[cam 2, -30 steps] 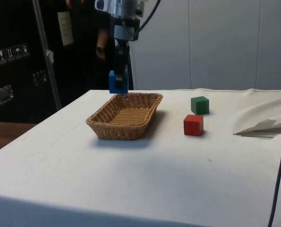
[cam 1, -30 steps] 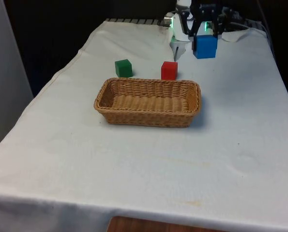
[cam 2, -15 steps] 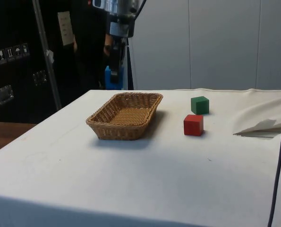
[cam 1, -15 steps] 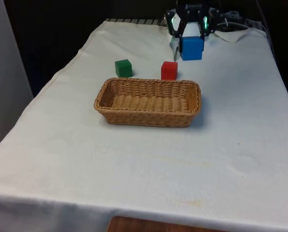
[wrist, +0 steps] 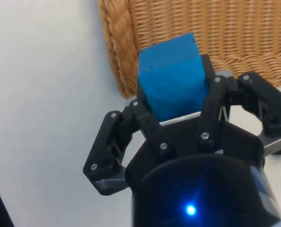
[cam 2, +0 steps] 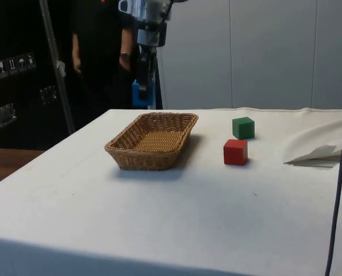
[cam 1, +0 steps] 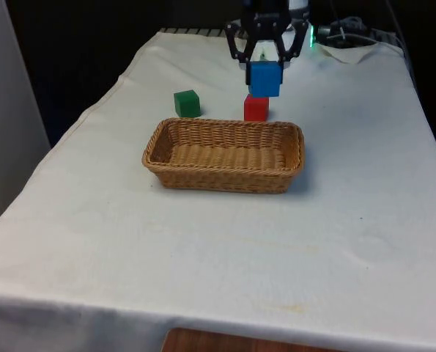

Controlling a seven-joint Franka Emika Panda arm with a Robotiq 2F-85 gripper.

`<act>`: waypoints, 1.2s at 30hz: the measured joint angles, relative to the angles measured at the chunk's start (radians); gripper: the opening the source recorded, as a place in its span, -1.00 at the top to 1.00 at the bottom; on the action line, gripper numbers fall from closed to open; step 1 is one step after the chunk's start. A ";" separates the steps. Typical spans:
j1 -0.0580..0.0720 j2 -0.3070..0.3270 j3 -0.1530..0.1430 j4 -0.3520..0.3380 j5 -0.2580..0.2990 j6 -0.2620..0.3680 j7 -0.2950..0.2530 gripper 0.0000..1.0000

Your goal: Pick up the blue cube and place it into the basket.

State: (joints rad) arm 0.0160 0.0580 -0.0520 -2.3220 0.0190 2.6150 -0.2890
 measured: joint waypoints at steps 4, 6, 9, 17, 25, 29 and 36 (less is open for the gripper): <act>-0.002 0.014 -0.016 0.005 0.016 0.003 -0.020 1.00; -0.003 0.020 -0.025 0.006 0.026 0.006 -0.032 1.00; -0.005 0.032 -0.038 0.008 0.039 0.012 -0.048 1.00; -0.009 0.073 -0.067 0.023 0.062 0.028 -0.080 1.00; -0.014 0.151 -0.098 0.061 0.075 0.058 -0.096 1.00; -0.016 0.176 -0.107 0.073 0.076 0.067 -0.097 1.00; -0.020 0.238 -0.127 0.096 0.080 0.101 -0.097 1.00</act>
State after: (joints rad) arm -0.0040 0.2960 -0.1790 -2.2260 0.0990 2.7160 -0.3860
